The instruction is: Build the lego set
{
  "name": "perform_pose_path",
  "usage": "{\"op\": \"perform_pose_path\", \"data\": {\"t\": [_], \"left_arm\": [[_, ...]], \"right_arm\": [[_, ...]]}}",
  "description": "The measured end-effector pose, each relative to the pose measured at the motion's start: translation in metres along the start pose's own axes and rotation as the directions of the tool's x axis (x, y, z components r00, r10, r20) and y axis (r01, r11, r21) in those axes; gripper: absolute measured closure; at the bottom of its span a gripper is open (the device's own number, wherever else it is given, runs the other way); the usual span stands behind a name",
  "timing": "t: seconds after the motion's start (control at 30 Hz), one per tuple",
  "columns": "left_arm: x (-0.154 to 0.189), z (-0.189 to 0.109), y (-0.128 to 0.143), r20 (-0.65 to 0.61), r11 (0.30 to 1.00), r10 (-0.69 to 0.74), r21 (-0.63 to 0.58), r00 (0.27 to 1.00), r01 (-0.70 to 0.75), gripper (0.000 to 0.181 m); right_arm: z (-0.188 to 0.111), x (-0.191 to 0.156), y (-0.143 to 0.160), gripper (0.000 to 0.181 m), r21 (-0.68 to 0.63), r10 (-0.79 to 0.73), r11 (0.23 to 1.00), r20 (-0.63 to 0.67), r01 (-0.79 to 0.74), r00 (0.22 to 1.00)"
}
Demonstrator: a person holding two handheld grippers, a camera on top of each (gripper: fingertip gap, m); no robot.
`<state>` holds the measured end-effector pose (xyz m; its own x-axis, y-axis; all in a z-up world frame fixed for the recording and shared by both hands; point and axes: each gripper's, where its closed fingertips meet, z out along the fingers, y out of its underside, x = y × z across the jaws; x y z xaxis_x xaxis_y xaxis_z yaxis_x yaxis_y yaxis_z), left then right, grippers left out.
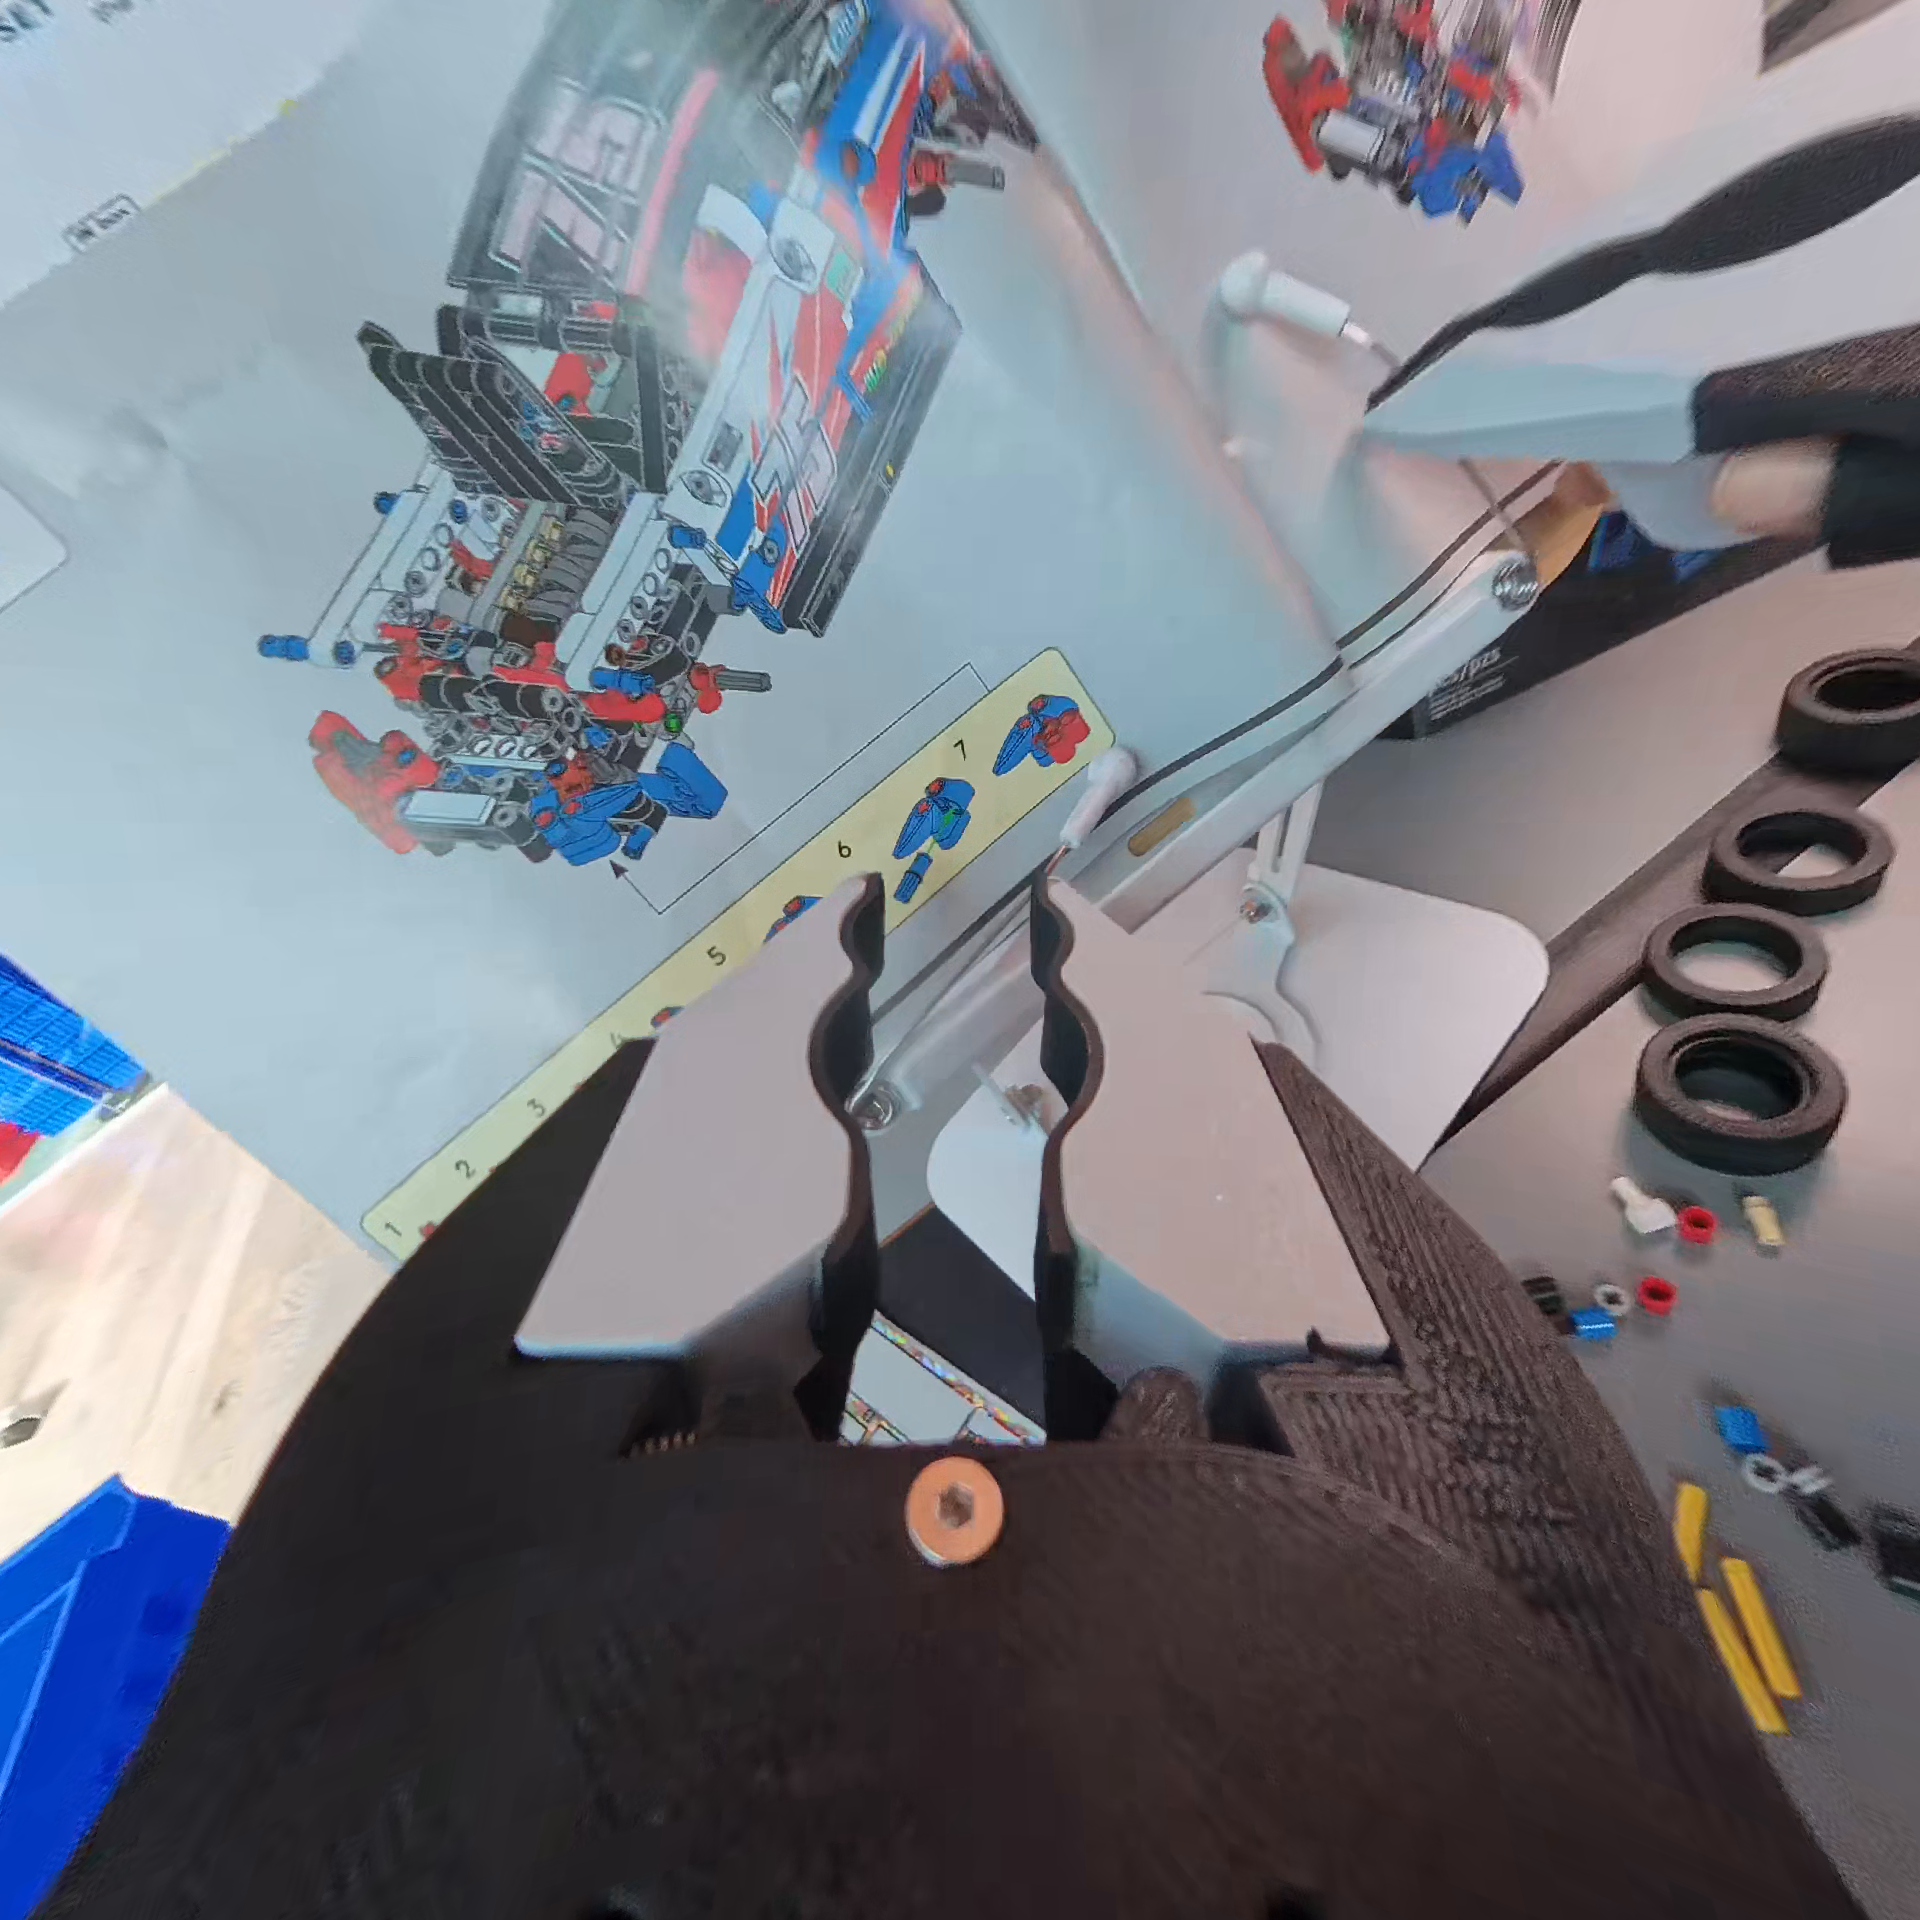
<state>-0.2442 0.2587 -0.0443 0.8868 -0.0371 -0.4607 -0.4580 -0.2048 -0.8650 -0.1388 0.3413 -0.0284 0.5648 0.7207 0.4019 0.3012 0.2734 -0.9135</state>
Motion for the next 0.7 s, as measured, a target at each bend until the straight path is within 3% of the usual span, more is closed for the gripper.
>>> {"op": "perform_pose_path", "data": {"t": [0.03,0.13,0.33,0.4,0.57,0.7], "left_arm": [[0.001,0.006,0.003,-0.014,0.999,0.033,-0.020,0.999,-0.033,0.159],[0.000,0.015,0.010,-0.045,0.994,0.097,-0.047,0.994,-0.099,0.179],[0.005,0.007,0.001,-0.152,0.997,0.070,0.020,0.986,-0.068,0.167],[0.010,0.009,0.008,-0.187,0.995,0.085,-0.026,0.979,-0.091,0.162],[0.006,0.018,0.014,-0.151,0.969,0.219,-0.078,0.964,-0.233,0.174],[-0.023,0.012,0.006,-0.012,0.996,0.089,-0.023,0.996,-0.089,0.181]], "right_arm": [[-0.003,0.004,0.002,0.181,0.006,0.020,1.000,-0.012,-0.020,1.000],[-0.013,0.023,0.018,0.178,-0.003,0.131,0.991,-0.029,-0.131,0.991],[-0.028,0.028,0.046,0.174,0.003,0.401,0.915,0.108,-0.404,0.910],[-0.033,0.025,0.054,0.173,-0.004,0.475,0.878,0.146,-0.480,0.868],[-0.042,0.015,0.069,0.171,-0.048,0.523,0.851,0.167,-0.522,0.836],[-0.059,0.025,0.079,0.160,-0.043,0.541,0.841,0.108,-0.540,0.834]]}}
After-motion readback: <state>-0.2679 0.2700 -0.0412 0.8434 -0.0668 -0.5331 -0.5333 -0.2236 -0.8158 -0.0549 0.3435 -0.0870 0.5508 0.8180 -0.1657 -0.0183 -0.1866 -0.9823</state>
